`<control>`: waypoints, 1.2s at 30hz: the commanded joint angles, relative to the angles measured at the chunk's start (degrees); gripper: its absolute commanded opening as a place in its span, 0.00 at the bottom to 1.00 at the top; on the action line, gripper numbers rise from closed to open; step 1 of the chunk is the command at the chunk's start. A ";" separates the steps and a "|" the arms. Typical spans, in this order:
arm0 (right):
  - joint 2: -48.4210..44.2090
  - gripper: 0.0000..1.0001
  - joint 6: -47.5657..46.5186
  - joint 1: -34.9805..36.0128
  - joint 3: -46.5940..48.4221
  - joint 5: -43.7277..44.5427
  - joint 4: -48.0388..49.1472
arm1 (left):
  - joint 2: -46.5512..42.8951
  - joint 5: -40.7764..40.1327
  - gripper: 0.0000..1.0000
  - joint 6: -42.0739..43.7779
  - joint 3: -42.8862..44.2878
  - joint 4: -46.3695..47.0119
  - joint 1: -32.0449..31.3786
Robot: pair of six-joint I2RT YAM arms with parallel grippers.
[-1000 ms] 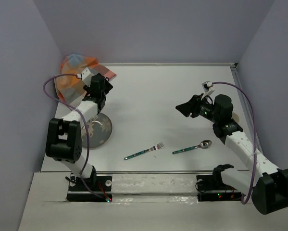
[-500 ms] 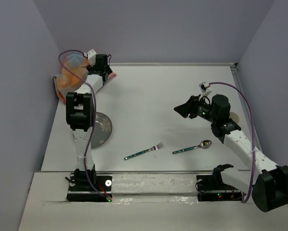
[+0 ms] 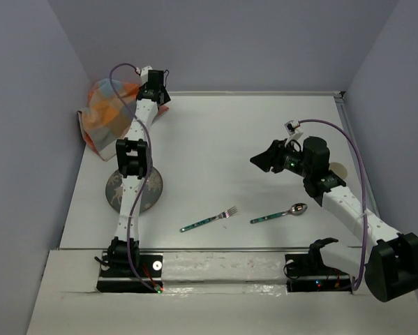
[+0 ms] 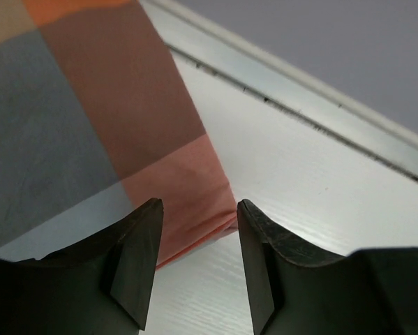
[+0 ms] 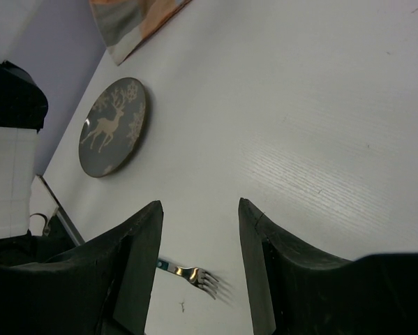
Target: Set the dinner table for one person
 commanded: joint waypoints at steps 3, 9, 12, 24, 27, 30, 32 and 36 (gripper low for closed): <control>-0.01 0.53 -1.04 0.41 2.48 -0.41 2.07 | 1.66 3.06 0.54 1.42 1.88 -7.90 -1.17; -0.54 0.53 -1.04 0.94 2.39 -0.59 2.43 | 2.37 5.78 0.45 1.50 1.70 -8.16 -1.69; -0.98 0.53 -1.12 0.94 2.30 -0.33 2.51 | 2.89 6.13 0.39 1.94 1.70 -8.25 -2.66; -2.91 0.53 -1.91 0.94 1.95 2.13 1.81 | 1.75 7.16 0.00 13.54 1.96 -7.64 -15.92; -4.57 0.53 -2.70 0.94 1.78 6.16 0.85 | 1.05 9.73 0.00 16.43 3.27 -7.46 -21.89; -8.61 0.52 -3.32 0.94 0.81 11.79 -0.03 | 1.13 10.87 0.00 21.01 7.05 -9.83 -28.40; -12.48 0.50 -4.02 0.94 0.28 16.26 -1.61 | 2.97 12.72 0.00 22.16 12.99 -13.77 -31.91; -21.96 0.45 -5.34 0.94 -0.86 33.99 -5.13 | 0.88 13.34 0.00 23.82 12.34 -16.42 -36.93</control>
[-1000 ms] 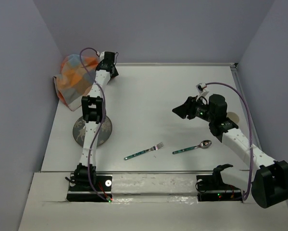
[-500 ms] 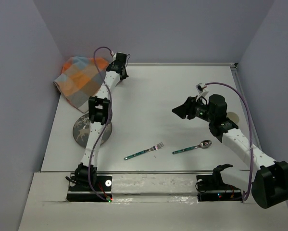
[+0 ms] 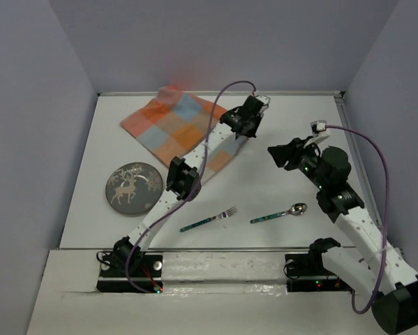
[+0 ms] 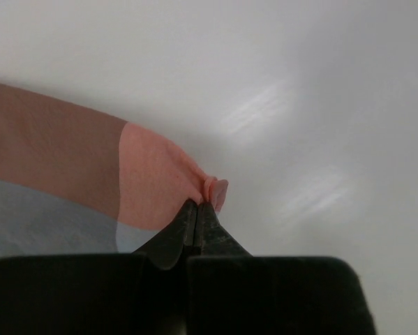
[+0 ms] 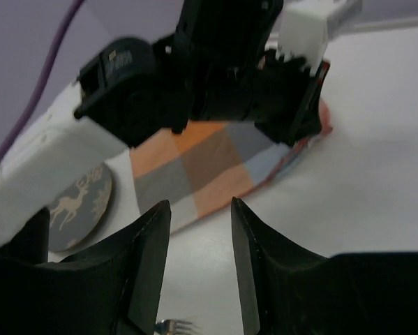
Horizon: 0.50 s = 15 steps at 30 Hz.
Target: Set the dinner table for one person
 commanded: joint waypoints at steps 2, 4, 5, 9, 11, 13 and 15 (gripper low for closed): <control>-13.67 0.42 -2.19 0.54 -1.65 23.28 -2.18 | -5.29 1.78 0.00 5.27 1.93 -4.82 -5.66; -16.31 0.38 -1.93 0.54 -2.35 26.29 -2.53 | -9.23 2.12 0.00 5.28 1.49 -5.00 -6.02; -18.06 0.37 -1.67 0.54 -2.44 28.22 -2.62 | -10.83 2.30 0.00 5.36 1.05 -5.08 -6.02; -19.75 0.33 -1.05 0.54 -2.88 31.31 -3.15 | -18.39 1.25 0.00 5.45 -4.56 -6.40 -6.11; -19.93 0.33 -0.79 0.54 -2.80 32.27 -3.50 | -21.47 -1.20 0.00 5.45 -8.96 -8.33 -6.11; -20.01 0.32 -0.52 0.54 -2.88 33.15 -3.68 | -24.53 -2.44 0.00 5.45 -13.08 -9.74 -6.11; -19.49 0.32 -0.96 0.54 -2.71 33.42 -3.77 | -27.00 -4.19 0.00 5.45 -14.33 -10.01 -6.29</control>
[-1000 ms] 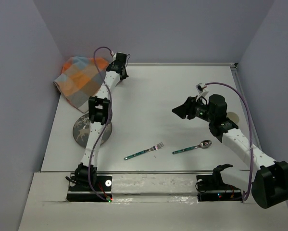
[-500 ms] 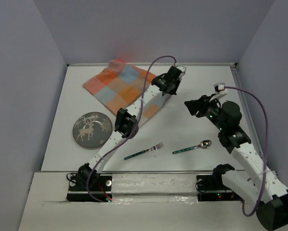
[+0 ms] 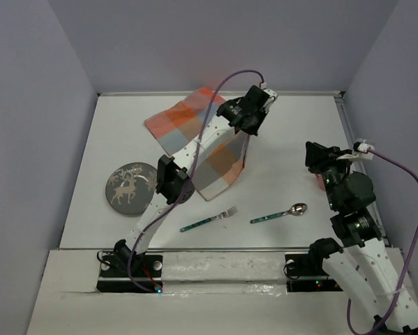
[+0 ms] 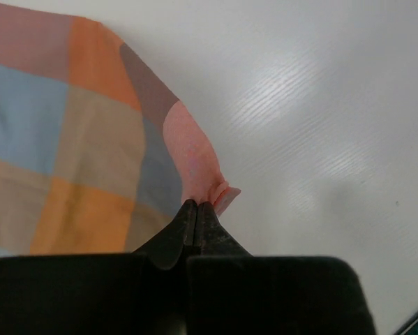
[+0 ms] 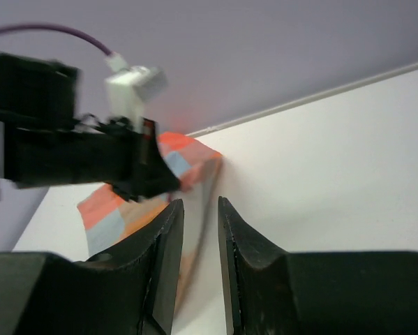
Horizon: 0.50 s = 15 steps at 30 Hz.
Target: Set the dinner table for one person
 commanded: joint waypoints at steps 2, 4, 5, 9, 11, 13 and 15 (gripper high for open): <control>2.29 0.32 -0.22 0.54 0.51 4.04 -0.56 | -13.93 -4.90 0.00 1.23 -4.30 -2.51 -0.39; 5.35 0.32 -0.74 0.54 1.21 1.95 -0.73 | -20.41 -4.91 0.00 1.32 -9.89 -1.03 -0.48; 6.59 0.32 -0.75 0.54 1.56 1.33 -0.73 | -23.15 -5.08 0.00 1.32 -12.72 -0.23 -0.48; 12.74 0.35 -1.10 0.54 3.49 -3.94 -0.73 | -37.12 -4.83 0.00 0.53 -33.62 8.88 -0.48; 15.64 0.36 -1.19 0.54 4.28 -6.84 -0.82 | -43.81 -3.51 0.00 -1.30 -45.01 11.36 -0.48; 17.40 0.39 -1.36 0.54 4.72 -8.78 -0.73 | -50.05 -1.31 0.00 -2.63 -57.57 16.45 -0.48; 19.86 0.46 -1.80 0.54 5.34 -11.58 -0.73 | -56.01 -0.34 0.00 -4.64 -68.49 21.97 -0.48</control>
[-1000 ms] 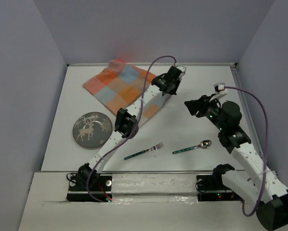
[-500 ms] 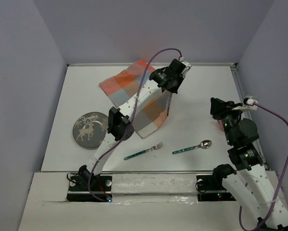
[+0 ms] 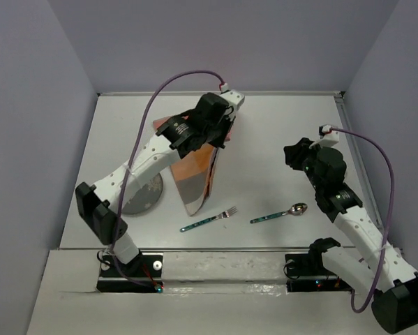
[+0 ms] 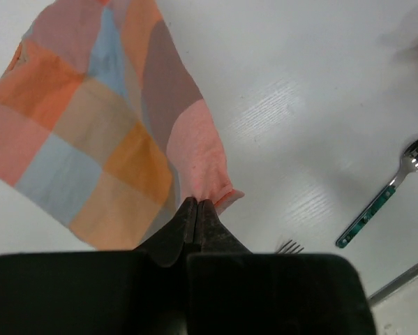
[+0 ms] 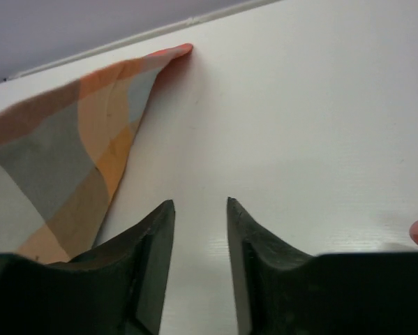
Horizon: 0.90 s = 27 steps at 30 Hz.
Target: Set the dinner table for one person
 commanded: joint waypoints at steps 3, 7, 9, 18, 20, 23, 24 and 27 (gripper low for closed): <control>4.84 0.52 -1.23 0.54 4.86 -8.43 1.37 | -11.80 0.78 0.00 -4.96 -24.10 13.87 -0.08; 11.42 0.59 -0.97 0.54 6.09 -11.17 1.37 | -17.60 -2.30 0.00 -8.65 -32.46 19.40 0.01; 13.89 0.60 -0.36 0.54 6.71 -12.05 1.28 | -20.33 -3.54 0.00 -10.41 -36.15 21.95 0.01; 38.10 0.61 1.76 0.54 18.89 -12.94 6.98 | -30.26 -2.85 0.00 -15.69 -48.37 30.21 0.01; 44.46 0.59 0.79 0.54 24.00 -11.53 6.82 | -31.49 -1.44 0.00 -16.22 -50.73 31.80 0.01; 55.98 0.54 1.05 0.54 33.85 -9.33 6.99 | -32.63 0.59 0.00 -17.54 -54.68 35.23 0.01; 58.53 0.52 1.14 0.54 36.31 -9.32 7.17 | -32.90 1.02 0.00 -17.45 -55.66 36.45 0.01; 68.37 0.48 1.67 0.54 46.41 -9.32 6.38 | -33.69 1.29 0.00 -17.19 -58.39 38.47 0.09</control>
